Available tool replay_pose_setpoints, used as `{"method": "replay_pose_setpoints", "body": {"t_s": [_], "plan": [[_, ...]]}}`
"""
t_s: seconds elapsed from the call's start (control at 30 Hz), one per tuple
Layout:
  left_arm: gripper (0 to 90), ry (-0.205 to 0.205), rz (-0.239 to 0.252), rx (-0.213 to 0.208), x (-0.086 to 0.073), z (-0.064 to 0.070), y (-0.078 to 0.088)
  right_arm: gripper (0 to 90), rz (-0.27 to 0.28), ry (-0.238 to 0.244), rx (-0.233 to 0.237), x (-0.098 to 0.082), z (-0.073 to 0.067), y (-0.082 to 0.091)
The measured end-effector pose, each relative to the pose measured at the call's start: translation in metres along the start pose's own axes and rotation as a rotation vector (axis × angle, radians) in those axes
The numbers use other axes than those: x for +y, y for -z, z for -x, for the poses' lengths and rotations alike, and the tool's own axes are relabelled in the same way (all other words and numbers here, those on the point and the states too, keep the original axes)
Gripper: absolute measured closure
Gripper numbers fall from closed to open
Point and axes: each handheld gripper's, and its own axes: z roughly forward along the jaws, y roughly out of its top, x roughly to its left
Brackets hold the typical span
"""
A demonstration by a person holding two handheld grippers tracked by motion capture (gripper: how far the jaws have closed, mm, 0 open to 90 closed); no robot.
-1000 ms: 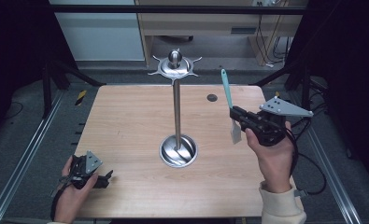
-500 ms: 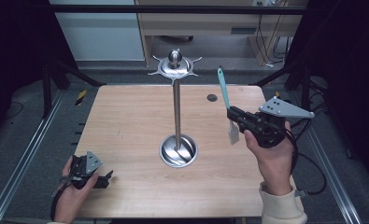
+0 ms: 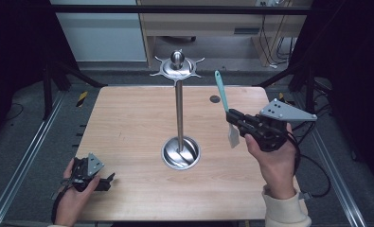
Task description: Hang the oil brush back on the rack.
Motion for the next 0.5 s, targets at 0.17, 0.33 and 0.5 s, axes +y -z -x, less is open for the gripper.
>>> {"method": "replay_pose_setpoints", "body": {"t_s": [0.17,0.33,0.5], "plan": [[3.5,0.000,0.000,0.000,0.0000,-0.0001,-0.0002,82.4,-0.003,0.006,0.028,0.0001,-0.0042,-0.0037],[3.5,0.000,0.000,-0.001,0.0001,0.0003,-0.0001,82.4,-0.002,0.011,0.035,0.0001,-0.0066,-0.0059],[3.8,-0.002,-0.002,-0.003,0.0001,0.0004,-0.0005,82.4,0.006,0.013,0.047,0.0010,-0.0087,-0.0062]]}}
